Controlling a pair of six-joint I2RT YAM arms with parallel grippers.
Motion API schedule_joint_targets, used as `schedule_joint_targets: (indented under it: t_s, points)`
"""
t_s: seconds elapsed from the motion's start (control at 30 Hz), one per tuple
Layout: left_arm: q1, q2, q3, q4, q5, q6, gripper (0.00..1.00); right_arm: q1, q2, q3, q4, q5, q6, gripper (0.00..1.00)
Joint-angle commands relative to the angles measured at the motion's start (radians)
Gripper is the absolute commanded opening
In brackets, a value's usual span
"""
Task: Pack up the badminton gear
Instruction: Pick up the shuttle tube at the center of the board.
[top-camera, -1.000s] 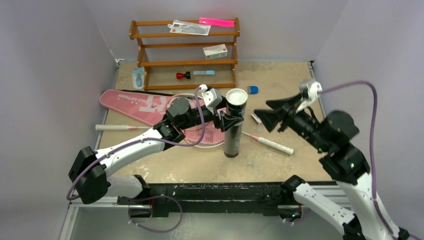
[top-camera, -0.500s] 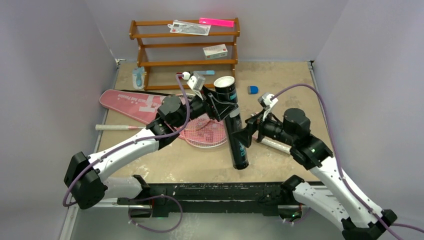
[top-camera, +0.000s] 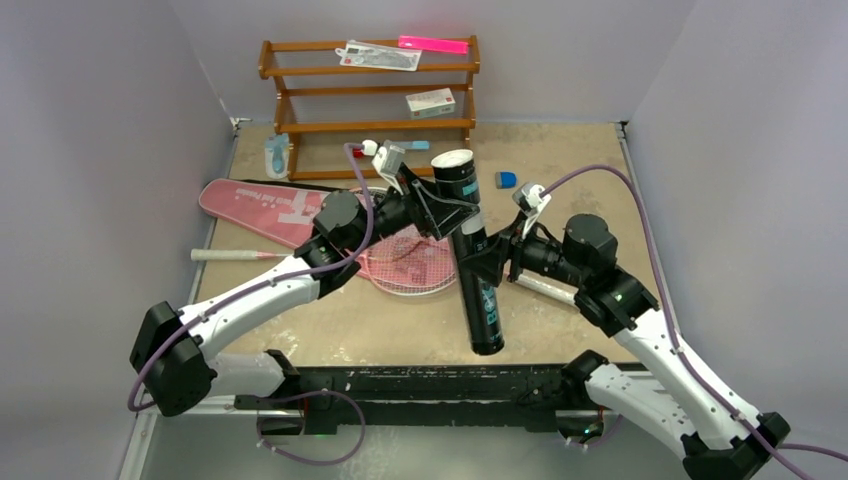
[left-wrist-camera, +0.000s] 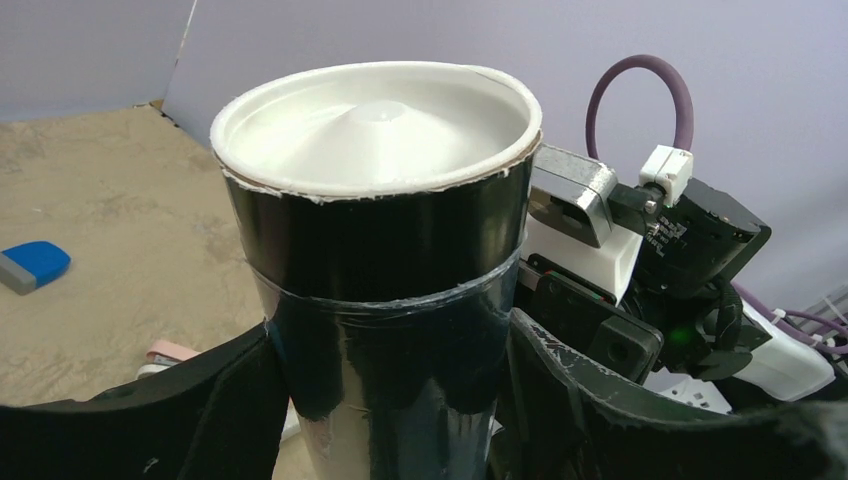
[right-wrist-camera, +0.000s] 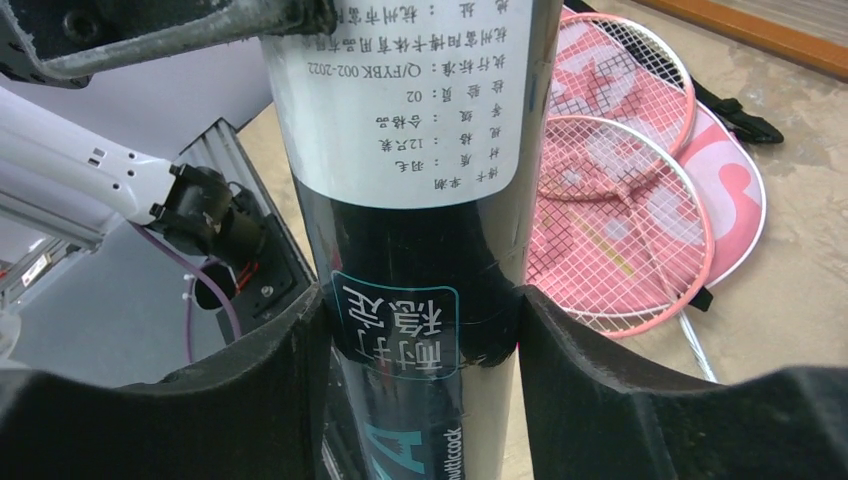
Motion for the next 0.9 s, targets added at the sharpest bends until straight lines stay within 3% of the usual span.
schedule_joint_targets:
  t_s: [0.0, 0.1, 0.23, 0.53, 0.63, 0.77, 0.87]
  points:
    - [0.002, 0.022, 0.068, 0.115, 0.02, -0.064, 0.49, 0.0, -0.018, -0.002, 0.02, 0.031, 0.012, 0.5]
    - [0.001, 0.024, 0.082, 0.075, 0.02, -0.049, 0.63, 0.0, -0.016, 0.015, -0.037, 0.12, 0.004, 0.43]
    - [0.002, 0.001, 0.133, -0.103, 0.012, 0.032, 0.78, -0.001, 0.02, 0.073, -0.158, 0.246, -0.002, 0.41]
    - [0.002, -0.141, 0.159, -0.515, -0.248, 0.216, 0.86, -0.006, 0.132, 0.156, -0.263, 0.51, -0.027, 0.39]
    - [0.001, -0.209, 0.11, -0.554, -0.334, 0.241, 0.87, -0.019, 0.223, 0.21, -0.282, 0.6, -0.017, 0.38]
    - [0.003, -0.276, 0.025, -0.611, -0.414, 0.261, 0.99, -0.061, 0.337, 0.307, -0.297, 0.772, -0.064, 0.41]
    - [0.003, -0.315, -0.027, -0.633, -0.485, 0.269, 1.0, -0.121, 0.45, 0.395, -0.327, 0.925, -0.138, 0.42]
